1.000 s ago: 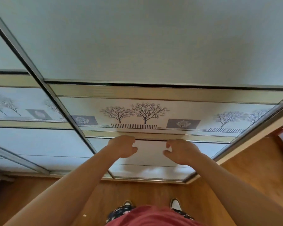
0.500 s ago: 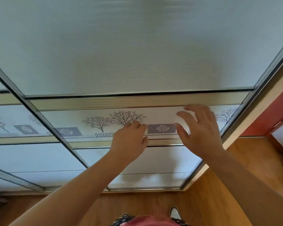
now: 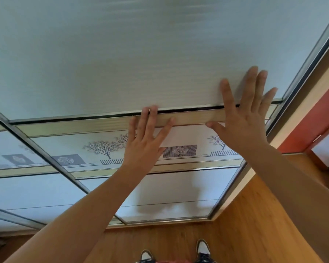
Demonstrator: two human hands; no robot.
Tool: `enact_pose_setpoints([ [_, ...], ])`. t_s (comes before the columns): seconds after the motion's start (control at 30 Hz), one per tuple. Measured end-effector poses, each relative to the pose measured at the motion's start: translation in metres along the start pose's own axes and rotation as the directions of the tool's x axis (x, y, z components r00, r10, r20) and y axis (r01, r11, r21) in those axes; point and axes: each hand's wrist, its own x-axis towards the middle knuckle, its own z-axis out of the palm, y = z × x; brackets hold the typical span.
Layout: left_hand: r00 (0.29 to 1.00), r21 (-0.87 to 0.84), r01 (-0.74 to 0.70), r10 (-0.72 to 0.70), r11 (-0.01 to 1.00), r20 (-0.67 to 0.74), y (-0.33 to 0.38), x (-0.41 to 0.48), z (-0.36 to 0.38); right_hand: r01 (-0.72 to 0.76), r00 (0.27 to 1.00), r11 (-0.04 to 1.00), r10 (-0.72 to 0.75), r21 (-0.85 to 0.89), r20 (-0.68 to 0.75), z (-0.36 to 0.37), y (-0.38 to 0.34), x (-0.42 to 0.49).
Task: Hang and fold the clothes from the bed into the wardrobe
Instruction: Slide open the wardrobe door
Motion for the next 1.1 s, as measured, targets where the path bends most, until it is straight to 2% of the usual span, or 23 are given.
enact_pose_setpoints([
  [0.3, 0.998, 0.084, -0.003, 0.008, 0.996, -0.066, -0.018, -0.009, 0.015, 0.005, 1.0, 1.0, -0.005, 0.021, 0.027, 0.008, -0.014, 0.002],
  [0.63, 0.994, 0.145, 0.076, -0.063, 0.986, -0.091, -0.071, -0.043, 0.013, 0.079, 0.996, 0.989, -0.073, 0.126, -0.05, 0.019, -0.081, 0.011],
  [0.77, 0.989, 0.116, 0.136, -0.129, 0.984, -0.066, -0.091, -0.059, 0.011, 0.119, 0.989, 0.981, -0.103, 0.154, -0.107, 0.023, -0.114, 0.015],
  [1.1, 0.923, -0.005, 0.381, -0.38, 0.925, 0.055, -0.126, -0.095, -0.008, 0.201, 0.979, 0.963, -0.196, 0.178, -0.048, 0.006, -0.186, 0.018],
])
